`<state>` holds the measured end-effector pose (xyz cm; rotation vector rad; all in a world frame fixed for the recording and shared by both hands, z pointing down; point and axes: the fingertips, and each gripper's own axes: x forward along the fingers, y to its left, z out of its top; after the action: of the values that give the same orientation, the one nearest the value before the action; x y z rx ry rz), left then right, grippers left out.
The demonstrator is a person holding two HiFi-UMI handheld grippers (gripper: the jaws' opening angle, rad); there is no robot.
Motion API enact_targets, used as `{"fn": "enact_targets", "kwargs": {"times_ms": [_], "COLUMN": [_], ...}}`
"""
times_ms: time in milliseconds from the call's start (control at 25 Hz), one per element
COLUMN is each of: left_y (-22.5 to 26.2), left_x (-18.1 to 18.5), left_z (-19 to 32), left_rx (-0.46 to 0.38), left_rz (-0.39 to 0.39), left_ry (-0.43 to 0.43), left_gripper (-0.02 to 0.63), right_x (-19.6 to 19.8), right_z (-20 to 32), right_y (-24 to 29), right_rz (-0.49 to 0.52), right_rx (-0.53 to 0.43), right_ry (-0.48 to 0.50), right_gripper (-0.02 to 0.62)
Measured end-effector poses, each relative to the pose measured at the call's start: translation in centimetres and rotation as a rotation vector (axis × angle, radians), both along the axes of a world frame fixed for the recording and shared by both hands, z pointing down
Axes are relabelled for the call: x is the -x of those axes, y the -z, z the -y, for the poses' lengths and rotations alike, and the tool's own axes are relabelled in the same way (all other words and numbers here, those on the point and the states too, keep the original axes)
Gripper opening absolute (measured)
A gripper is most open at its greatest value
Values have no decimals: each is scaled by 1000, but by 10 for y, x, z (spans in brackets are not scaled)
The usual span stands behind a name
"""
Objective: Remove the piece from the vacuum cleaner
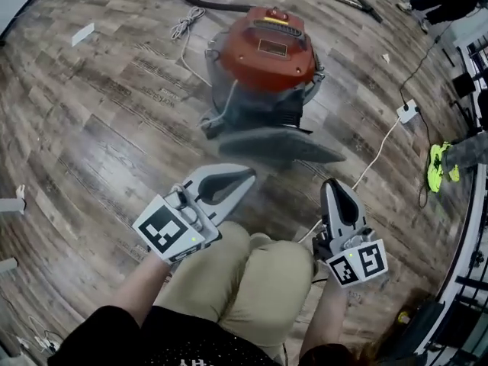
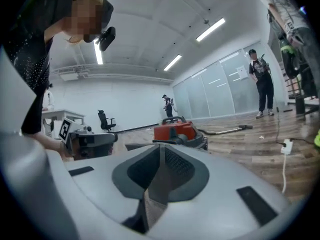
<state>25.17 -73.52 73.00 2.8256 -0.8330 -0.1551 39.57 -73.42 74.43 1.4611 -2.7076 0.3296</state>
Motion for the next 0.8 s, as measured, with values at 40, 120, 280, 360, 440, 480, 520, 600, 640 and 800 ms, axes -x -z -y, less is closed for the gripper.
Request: {"fn": "enact_targets", "kwargs": {"times_ms": [40,120,280,360,440,480,520,600,640,800], "left_y": [-7,-18,-39,-49,-55,-58,-61,-64,-63,-58], "left_x": [5,16,42,49,45,41,36,31,29,30], "left_z": [4,12,39,51,57,60,62,65,65,62], "left_rx": [-25,-67,-81,-65,-58,-59,-60,-57,-52,-54], "left_rz": [-3,35,141,167,171,178,188,206,207,208], "left_ry": [28,90,186,190,154,135,122,125,134,153], "left_gripper": [6,12,234,250,250,249,249,167,42,18], "right_x": [-7,-18,-42,-53,-51,-44,-36,-25,-24,-26], "right_z": [4,12,40,55,67,71,74,75,73,61], "right_y": [-12,-32,-60,-66,-65,-65,-66,-66,-64,-56], "right_rz": [-2,9,-24,-11,17,23,19,-24,-54,-57], "right_rx": [-6,4,47,61,60,58,56,44,31,9], "right_ry": [-22,-46,-86,-84,4,72,140,219,226,205], "right_gripper": [35,121,256,256,256,256,254,188,35,20]}}
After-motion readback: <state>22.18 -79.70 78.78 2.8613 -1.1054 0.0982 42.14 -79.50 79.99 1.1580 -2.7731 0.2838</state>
